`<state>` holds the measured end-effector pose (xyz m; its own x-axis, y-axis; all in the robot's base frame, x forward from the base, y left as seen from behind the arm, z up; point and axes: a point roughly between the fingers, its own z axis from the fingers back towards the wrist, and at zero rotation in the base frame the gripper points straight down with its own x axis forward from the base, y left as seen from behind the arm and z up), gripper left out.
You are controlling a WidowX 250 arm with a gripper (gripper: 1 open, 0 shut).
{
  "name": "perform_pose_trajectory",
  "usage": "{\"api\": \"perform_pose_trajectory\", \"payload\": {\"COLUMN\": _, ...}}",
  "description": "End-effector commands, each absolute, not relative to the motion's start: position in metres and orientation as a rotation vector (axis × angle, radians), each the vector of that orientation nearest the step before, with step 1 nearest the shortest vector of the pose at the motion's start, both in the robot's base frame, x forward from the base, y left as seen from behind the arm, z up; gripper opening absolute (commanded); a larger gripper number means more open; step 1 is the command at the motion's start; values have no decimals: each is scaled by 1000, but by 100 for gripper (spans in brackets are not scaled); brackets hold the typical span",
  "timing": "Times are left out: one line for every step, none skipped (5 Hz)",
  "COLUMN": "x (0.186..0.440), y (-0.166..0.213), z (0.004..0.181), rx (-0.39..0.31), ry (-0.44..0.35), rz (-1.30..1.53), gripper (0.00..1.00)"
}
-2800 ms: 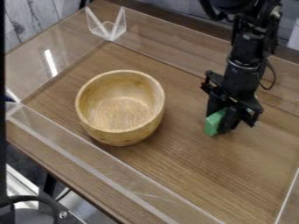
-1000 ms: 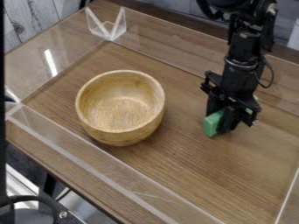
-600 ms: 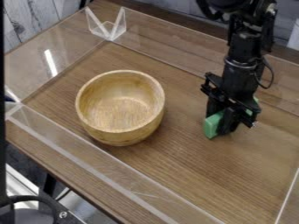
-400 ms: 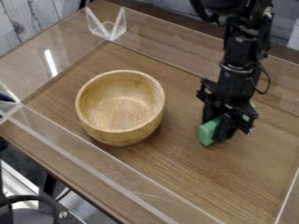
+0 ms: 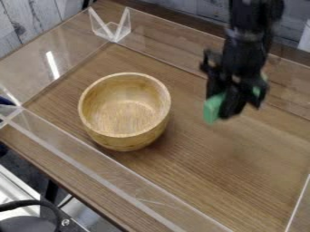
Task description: Put the green block in the brown bowl
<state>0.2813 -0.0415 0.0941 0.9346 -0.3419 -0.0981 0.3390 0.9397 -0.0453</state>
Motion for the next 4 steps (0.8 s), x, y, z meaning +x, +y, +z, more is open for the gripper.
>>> {"api": "perform_pose_trajectory", "payload": {"x": 283, "y": -8, "z": 136, "rx": -7, "ry": 16, "rz": -265, "gripper": 0}}
{"api": "perform_pose_trajectory", "payload": {"x": 275, "y": 33, "z": 140, "rx": 2, "ry": 27, "rz": -195, "gripper": 0}}
{"api": "perform_pose_trajectory", "payload": {"x": 263, "y": 71, "z": 134, "rx": 7, "ry": 43, "rz": -154, "gripper": 0}}
{"api": "perform_pose_trajectory", "payload": {"x": 249, "y": 100, "z": 124, "rx": 8, "ry": 53, "rz": -122, "gripper": 0}}
